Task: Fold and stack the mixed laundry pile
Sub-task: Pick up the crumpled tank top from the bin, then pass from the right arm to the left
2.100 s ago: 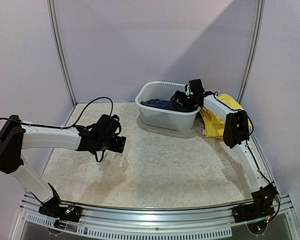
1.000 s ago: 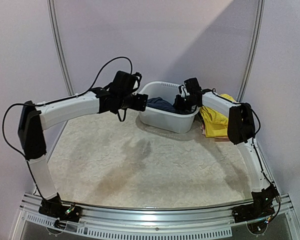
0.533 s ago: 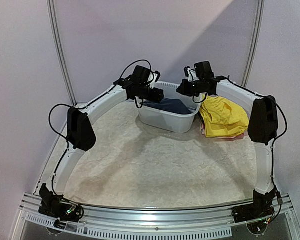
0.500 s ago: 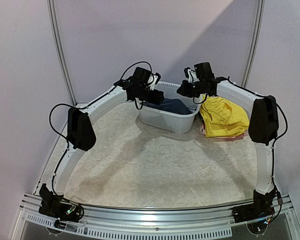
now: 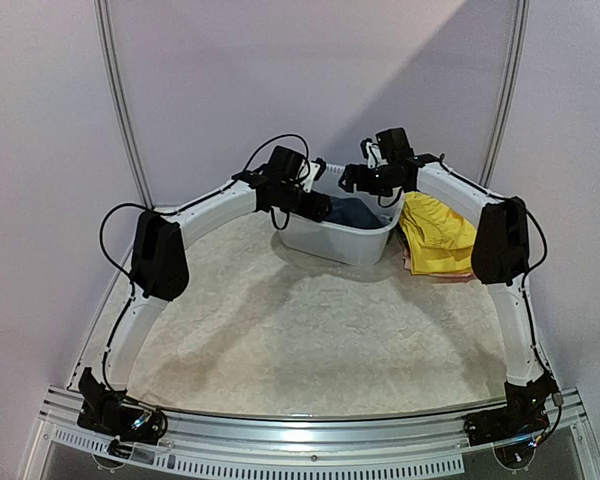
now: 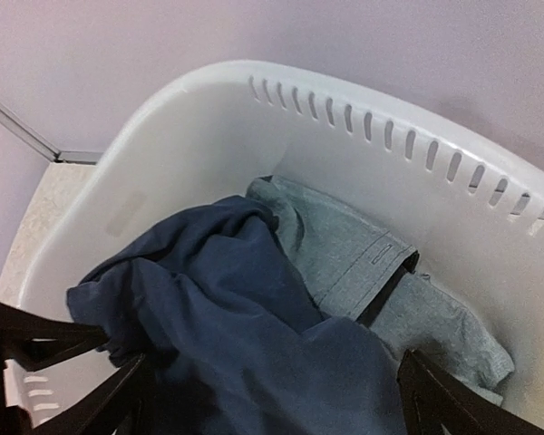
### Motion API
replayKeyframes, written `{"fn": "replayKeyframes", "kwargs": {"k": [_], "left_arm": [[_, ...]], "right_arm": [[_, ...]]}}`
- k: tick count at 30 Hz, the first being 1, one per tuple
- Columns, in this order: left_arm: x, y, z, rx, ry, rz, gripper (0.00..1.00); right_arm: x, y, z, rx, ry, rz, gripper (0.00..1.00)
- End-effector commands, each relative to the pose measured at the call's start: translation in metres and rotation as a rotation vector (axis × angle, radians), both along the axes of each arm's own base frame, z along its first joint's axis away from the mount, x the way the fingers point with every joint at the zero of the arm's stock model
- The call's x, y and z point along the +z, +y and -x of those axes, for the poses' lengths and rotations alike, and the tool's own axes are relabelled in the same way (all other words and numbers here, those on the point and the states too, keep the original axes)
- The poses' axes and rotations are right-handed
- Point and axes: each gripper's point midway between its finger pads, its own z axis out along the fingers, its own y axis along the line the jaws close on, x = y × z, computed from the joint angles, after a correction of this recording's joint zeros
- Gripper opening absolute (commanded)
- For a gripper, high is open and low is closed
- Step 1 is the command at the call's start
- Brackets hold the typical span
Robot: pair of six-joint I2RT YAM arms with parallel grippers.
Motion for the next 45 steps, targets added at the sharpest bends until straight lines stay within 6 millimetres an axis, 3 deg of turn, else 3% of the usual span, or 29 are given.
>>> {"fn": "replayKeyframes", "kwargs": {"k": [1,8,10,12,16,20,23,28,32,37,42,45], "left_arm": [[0.028,0.003,0.013,-0.010,-0.024,0.037,0.78],[0.043,0.023,0.036,-0.002,-0.047,0.038,0.78],[0.047,0.028,0.040,0.004,-0.051,0.033,0.78],[0.051,0.030,0.042,0.008,-0.056,0.034,0.78],[0.057,0.036,0.049,0.016,-0.055,0.045,0.77],[0.068,0.045,0.060,0.032,-0.066,0.064,0.76],[0.079,0.058,0.070,0.060,-0.088,0.065,0.76],[0.100,0.083,0.090,0.106,-0.134,0.068,0.77],[0.106,0.097,0.106,0.107,-0.166,0.080,0.80],[0.114,0.107,0.118,0.110,-0.191,0.089,0.83],[0.127,0.114,0.137,0.088,-0.221,0.137,0.91],[0.128,0.116,0.151,0.052,-0.224,0.164,0.95]], "right_arm": [[-0.062,-0.010,-0.014,-0.021,0.086,0.083,0.94],[-0.086,-0.001,-0.022,0.026,0.107,0.034,0.90],[-0.086,0.004,-0.022,0.050,0.103,0.016,0.76],[-0.083,0.007,-0.022,0.063,0.095,0.002,0.53],[-0.062,0.012,-0.023,0.075,0.052,-0.026,0.20],[-0.020,0.024,-0.019,0.096,-0.038,-0.043,0.05],[0.016,0.036,-0.011,0.124,-0.113,-0.046,0.01],[0.101,0.050,0.011,0.161,-0.255,-0.078,0.00],[0.183,0.065,0.051,0.201,-0.397,-0.090,0.00],[0.261,0.087,0.110,0.281,-0.546,-0.119,0.00],[0.308,0.106,0.164,0.323,-0.651,-0.117,0.00],[0.320,0.114,0.183,0.326,-0.674,-0.120,0.00]]}}
